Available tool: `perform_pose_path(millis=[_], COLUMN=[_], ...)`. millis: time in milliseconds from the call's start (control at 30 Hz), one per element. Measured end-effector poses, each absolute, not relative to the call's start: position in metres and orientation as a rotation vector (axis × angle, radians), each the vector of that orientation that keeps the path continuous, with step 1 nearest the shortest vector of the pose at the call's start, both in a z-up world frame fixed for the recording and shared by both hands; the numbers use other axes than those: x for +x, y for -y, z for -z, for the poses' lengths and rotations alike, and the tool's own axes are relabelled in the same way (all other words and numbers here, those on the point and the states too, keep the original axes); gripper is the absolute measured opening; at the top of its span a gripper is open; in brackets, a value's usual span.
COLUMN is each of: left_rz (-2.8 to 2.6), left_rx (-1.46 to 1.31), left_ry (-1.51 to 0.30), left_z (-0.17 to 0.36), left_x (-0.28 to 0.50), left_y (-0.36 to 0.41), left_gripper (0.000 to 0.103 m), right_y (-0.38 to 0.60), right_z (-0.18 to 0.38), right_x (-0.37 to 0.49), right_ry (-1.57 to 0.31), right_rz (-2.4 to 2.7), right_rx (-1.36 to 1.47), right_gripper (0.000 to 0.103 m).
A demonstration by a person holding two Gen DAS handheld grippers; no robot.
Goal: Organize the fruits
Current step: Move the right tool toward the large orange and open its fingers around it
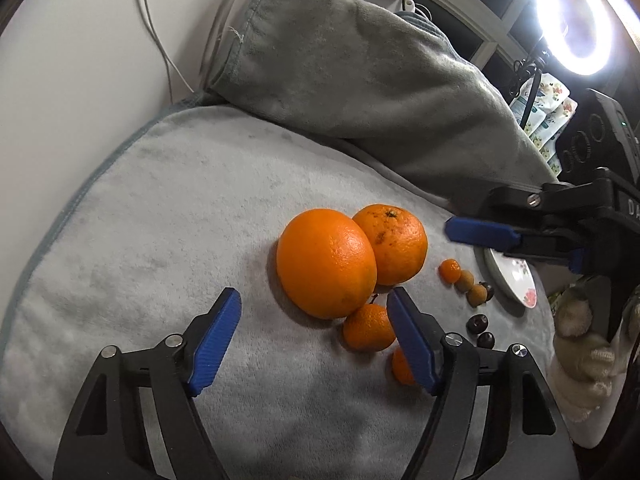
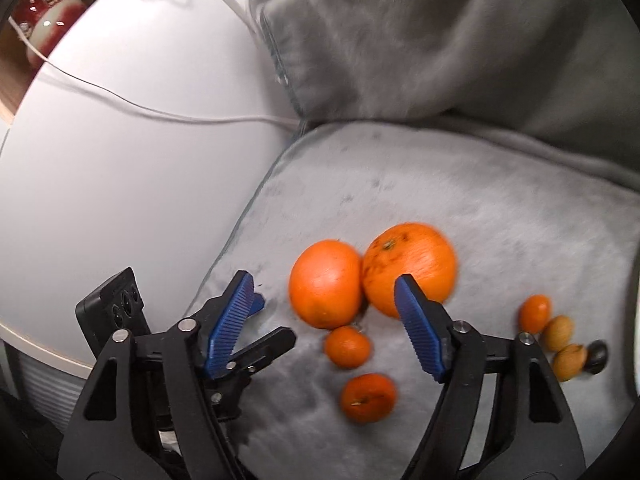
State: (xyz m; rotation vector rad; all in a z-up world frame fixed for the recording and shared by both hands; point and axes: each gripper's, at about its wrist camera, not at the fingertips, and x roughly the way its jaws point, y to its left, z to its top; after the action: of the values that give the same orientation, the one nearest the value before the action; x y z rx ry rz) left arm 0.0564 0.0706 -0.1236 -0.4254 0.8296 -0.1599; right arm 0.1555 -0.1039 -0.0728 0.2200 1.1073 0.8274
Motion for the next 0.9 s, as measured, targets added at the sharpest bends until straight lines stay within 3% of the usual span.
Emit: perform_pose_path(millis=[400, 900], left_rz=[0.239, 0.287], left_rx=[-0.453, -0.425], left_ry=[-0.832, -0.853], left_z=[0.128, 0.138], left_x=[0.063, 0.083], left_y=[-0.075, -0.077], left_gripper=[0.068, 0.068], right_y=[0.083, 0.076], right_z=[0.095, 0.119], right_x=[0.156, 0.169], right_ry=[-1.261, -1.327], right_rz=[-0.771, -0.640], right_rx=[0.321, 0.444], right_gripper=[0.061, 0.061])
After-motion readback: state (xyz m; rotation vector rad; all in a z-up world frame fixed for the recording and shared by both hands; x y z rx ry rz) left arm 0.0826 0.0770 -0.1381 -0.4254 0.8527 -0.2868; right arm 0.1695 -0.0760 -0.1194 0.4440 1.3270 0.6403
